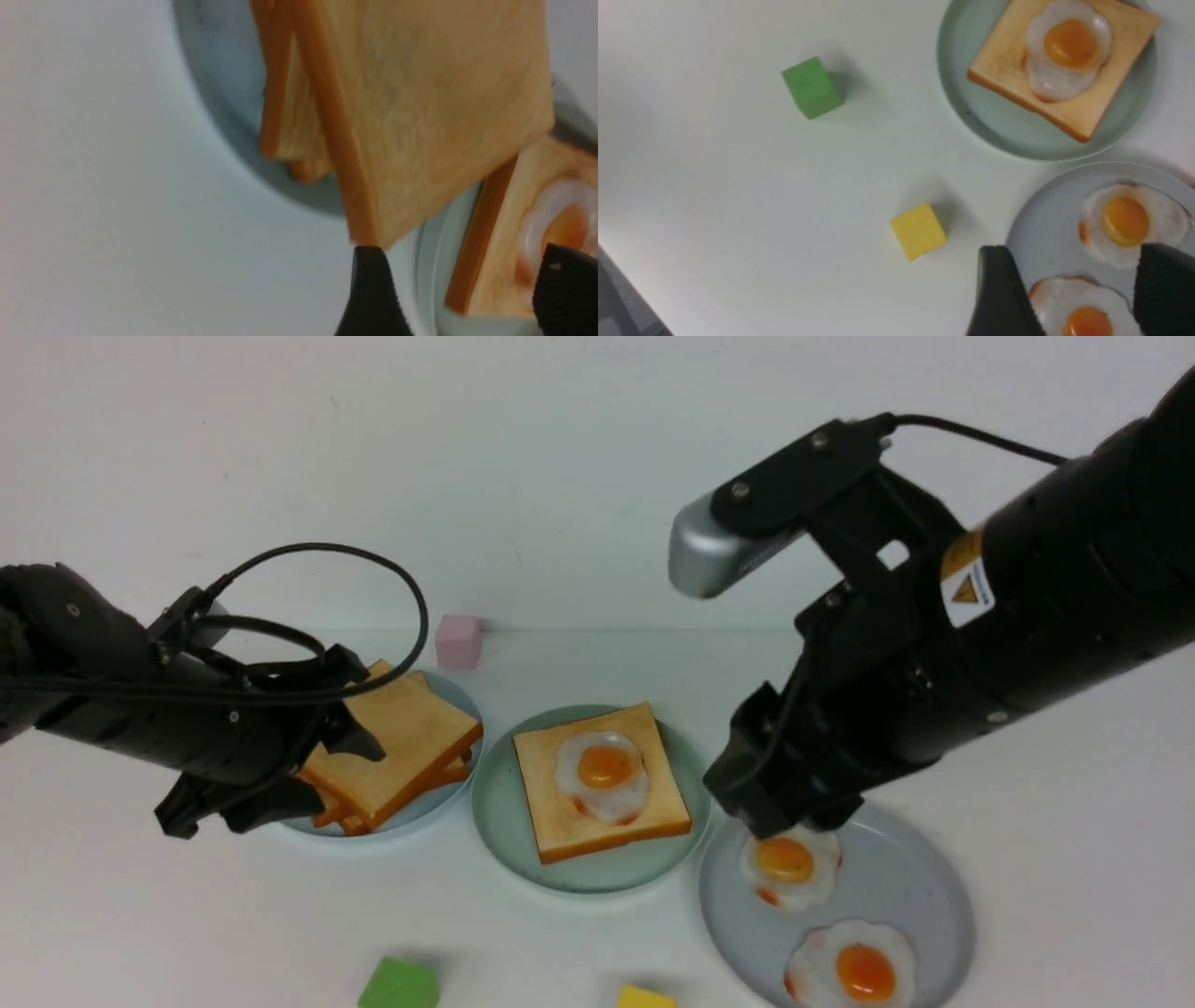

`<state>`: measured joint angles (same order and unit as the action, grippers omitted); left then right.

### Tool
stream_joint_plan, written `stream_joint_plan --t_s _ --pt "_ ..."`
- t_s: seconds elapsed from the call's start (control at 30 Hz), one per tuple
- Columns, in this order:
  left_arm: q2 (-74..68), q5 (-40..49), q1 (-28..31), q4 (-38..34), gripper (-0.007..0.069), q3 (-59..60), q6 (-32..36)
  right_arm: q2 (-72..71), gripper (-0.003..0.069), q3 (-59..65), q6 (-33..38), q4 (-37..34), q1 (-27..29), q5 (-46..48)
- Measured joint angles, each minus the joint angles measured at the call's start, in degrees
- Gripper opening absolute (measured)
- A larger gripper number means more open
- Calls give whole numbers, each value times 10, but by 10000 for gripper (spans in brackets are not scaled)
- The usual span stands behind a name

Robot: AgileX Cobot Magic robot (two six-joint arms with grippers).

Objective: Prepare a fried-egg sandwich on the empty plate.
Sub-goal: Use the left arm to grab a slice of bread

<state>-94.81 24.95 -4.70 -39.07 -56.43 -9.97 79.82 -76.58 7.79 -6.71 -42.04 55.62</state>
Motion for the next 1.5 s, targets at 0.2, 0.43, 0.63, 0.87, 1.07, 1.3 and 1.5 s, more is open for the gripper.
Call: stream_joint_plan --t_s 0.2,0.43,0.63,0.87,1.07,1.3,1.5 --pt "-32 -52 1 -61 461 0 74 0 402 0 0 -4 -7 -3" --pt "-38 -62 1 -57 461 0 93 0 402 0 1 -7 -7 -3" --pt "-46 -80 4 -28 461 -2 94 0 401 0 1 -18 -7 -3" --pt "-95 -80 6 -31 449 -22 94 0 401 0 1 -34 -7 -3" --pt "-104 -87 6 -28 312 -28 94 0 401 0 1 -39 -7 7" --pt "-101 -89 6 -27 68 -30 94 -1 401 0 1 -45 -7 21" --pt "-50 -76 6 5 68 -29 100 -1 401 0 -31 -46 -7 37"
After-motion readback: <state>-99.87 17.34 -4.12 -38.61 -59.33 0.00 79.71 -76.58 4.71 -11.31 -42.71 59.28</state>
